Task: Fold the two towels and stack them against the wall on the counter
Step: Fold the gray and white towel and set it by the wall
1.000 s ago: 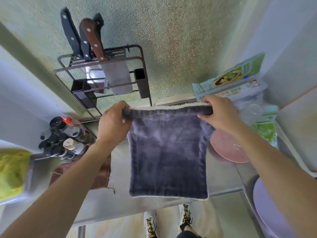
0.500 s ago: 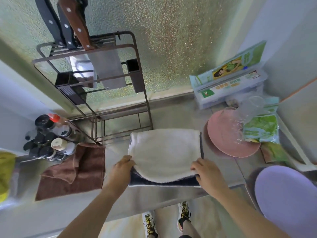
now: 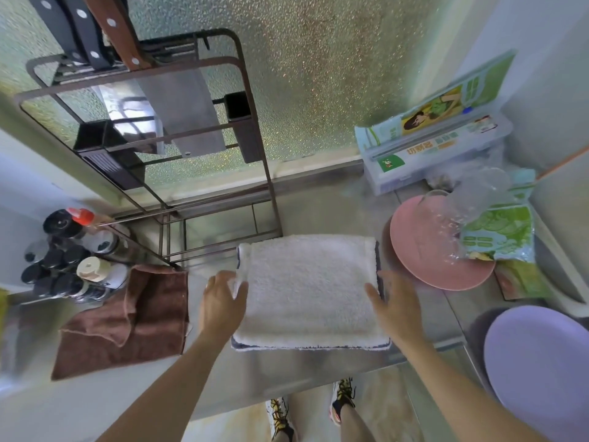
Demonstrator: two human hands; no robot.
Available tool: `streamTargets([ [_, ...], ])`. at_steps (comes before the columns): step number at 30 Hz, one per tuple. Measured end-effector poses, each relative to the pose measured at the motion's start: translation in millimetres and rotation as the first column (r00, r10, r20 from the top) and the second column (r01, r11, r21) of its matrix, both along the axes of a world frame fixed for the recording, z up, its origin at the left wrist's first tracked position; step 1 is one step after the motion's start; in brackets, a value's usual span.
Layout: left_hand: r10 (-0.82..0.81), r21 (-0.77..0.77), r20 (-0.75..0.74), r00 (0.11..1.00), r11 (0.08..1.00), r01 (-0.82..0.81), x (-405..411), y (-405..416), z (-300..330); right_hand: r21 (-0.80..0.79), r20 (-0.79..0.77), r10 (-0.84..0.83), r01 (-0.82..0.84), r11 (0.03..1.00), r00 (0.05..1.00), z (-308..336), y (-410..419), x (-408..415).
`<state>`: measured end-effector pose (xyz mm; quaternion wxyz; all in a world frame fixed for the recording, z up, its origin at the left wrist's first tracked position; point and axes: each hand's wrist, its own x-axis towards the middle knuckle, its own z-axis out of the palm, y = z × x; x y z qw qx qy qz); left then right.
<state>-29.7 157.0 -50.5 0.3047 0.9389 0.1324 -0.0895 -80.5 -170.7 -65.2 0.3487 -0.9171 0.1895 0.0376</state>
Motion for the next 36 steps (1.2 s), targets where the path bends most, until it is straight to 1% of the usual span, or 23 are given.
streamTargets([
  [1, 0.035, -0.027, -0.001, 0.999, 0.999, -0.035, 14, -3, 1, 0.051, 0.002, -0.046, 0.046, 0.998, 0.999, 3, -1, 18],
  [3, 0.086, -0.056, -0.051, 0.995, 0.994, -0.089, 42, -10, 0, 0.076, -0.015, -0.074, 0.075, 0.994, 0.997, 5, -2, 53],
  [7, 0.116, -0.085, -0.213, 0.970, 0.987, -0.137, 77, -23, -12, 0.071, -0.136, 0.044, -0.034, 0.997, 0.990, -2, -6, 99],
  [9, 0.133, -0.113, -0.251, 0.959, 0.980, -0.166, 83, -25, -20, 0.064, -0.161, 0.101, -0.092, 0.994, 0.982, -8, -9, 108],
  [13, 0.117, -0.170, -0.187, 0.975, 0.974, -0.150, 78, -21, -28, 0.027, -0.236, 0.188, -0.187, 0.982, 0.953, -11, -18, 106],
  [15, 0.062, -0.183, -0.154, 0.986, 0.979, -0.090, 69, -16, -24, 0.019, -0.274, 0.224, -0.228, 0.974, 0.935, -7, -22, 98],
  [17, 0.027, -0.188, -0.171, 0.985, 0.980, -0.059, 59, -11, -13, -0.021, -0.295, 0.260, -0.279, 0.960, 0.919, 4, -26, 91],
  [19, 0.019, -0.213, -0.167, 0.986, 0.975, -0.055, 49, -5, 5, -0.027, -0.294, 0.297, -0.319, 0.947, 0.908, 21, -29, 85],
  [22, 0.008, -0.236, -0.070, 0.998, 0.971, -0.024, 37, 8, 44, -0.013, -0.205, 0.327, -0.337, 0.941, 0.922, 60, -35, 78],
  [26, -0.034, -0.213, 0.121, 0.992, 0.975, 0.060, 24, 23, 113, -0.073, 0.023, 0.311, -0.309, 0.948, 0.950, 130, -37, 67],
  [28, -0.067, -0.200, 0.242, 0.968, 0.973, 0.118, 15, 31, 145, -0.119, 0.162, 0.293, -0.276, 0.954, 0.942, 162, -37, 55],
  [30, -0.118, -0.203, 0.366, 0.923, 0.958, 0.203, 4, 38, 168, -0.139, 0.283, 0.303, -0.274, 0.952, 0.910, 185, -37, 39],
  [32, -0.195, -0.164, 0.446, 0.873, 0.942, 0.294, -8, 45, 174, -0.153, 0.352, 0.330, -0.293, 0.944, 0.876, 191, -35, 23],
  [33, -0.238, -0.128, 0.466, 0.853, 0.935, 0.331, -14, 48, 170, -0.171, 0.363, 0.343, -0.300, 0.938, 0.866, 186, -33, 15],
  [35, -0.347, -0.029, 0.484, 0.803, 0.911, 0.411, -28, 51, 147, -0.220, 0.342, 0.368, -0.307, 0.926, 0.865, 163, -26, -3],
  [36, -0.420, 0.049, 0.472, 0.776, 0.891, 0.452, -36, 51, 131, -0.245, 0.313, 0.383, -0.316, 0.917, 0.869, 145, -22, -13],
])
